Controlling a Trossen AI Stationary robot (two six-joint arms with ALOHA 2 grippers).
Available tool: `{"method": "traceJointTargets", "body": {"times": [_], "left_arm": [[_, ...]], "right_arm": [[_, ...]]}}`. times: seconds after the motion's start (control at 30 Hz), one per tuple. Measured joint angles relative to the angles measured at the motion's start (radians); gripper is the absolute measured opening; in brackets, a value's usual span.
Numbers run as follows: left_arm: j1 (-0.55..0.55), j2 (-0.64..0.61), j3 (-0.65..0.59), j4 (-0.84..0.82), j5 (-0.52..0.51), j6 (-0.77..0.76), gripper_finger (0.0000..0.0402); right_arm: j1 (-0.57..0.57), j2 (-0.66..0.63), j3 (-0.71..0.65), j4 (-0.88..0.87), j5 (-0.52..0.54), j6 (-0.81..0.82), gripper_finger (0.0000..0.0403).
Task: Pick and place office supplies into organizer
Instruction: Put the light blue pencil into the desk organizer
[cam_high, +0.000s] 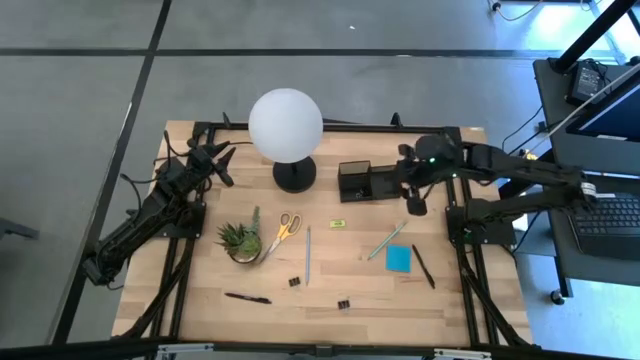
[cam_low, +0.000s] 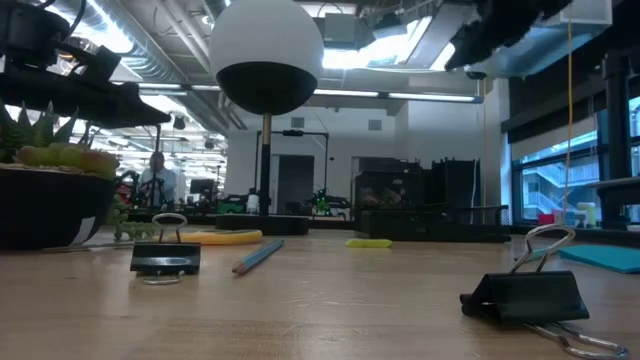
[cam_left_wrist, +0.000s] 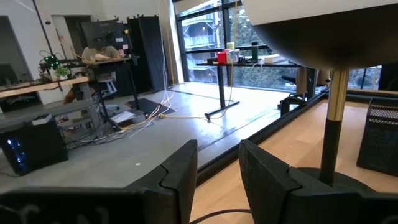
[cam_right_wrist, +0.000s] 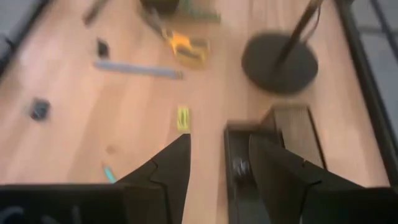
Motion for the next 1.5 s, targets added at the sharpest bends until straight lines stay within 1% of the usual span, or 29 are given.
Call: {"method": "traceJointTargets", "body": {"times": [0.2, 0.37, 0.53, 0.63, 0.93, 1.17, 1.23, 1.33, 1.5], "left_arm": [[0.000, 0.000, 0.000, 0.000, -0.001, 0.007, 0.0114], [0.000, 0.000, 0.000, 0.000, -0.002, 0.007, 0.0114], [0.000, 0.000, 0.000, 0.000, -0.002, 0.006, 0.0114], [0.000, 0.000, 0.000, 0.000, -0.002, 0.006, 0.0114], [0.000, 0.000, 0.000, 0.000, -0.002, -0.007, 0.0114], [0.000, 0.011, 0.000, 0.000, 0.001, -0.014, 0.0114], [0.000, 0.021, 0.000, 0.000, 0.001, -0.014, 0.0114], [0.000, 0.041, 0.000, 0.000, 0.001, -0.013, 0.0114], [0.000, 0.069, 0.000, 0.000, 0.000, -0.012, 0.0114]], "right_arm": [[0.020, 0.086, 0.000, -0.089, 0.104, -0.001, 0.0165], [0.020, 0.152, 0.000, -0.123, 0.110, -0.007, 0.0165], [0.020, 0.217, 0.000, -0.175, 0.112, -0.072, 0.0165], [0.020, 0.259, 0.000, -0.203, 0.131, -0.101, 0.0165], [0.020, 0.386, -0.001, -0.206, 0.133, -0.152, 0.0165], [0.023, 0.436, -0.002, -0.272, 0.135, -0.167, 0.0165], [0.027, 0.436, -0.020, -0.276, 0.135, -0.155, 0.0165], [0.041, 0.427, -0.086, -0.263, 0.135, -0.155, 0.0165], [0.081, 0.425, -0.206, -0.165, 0.135, -0.150, 0.0165]]}}
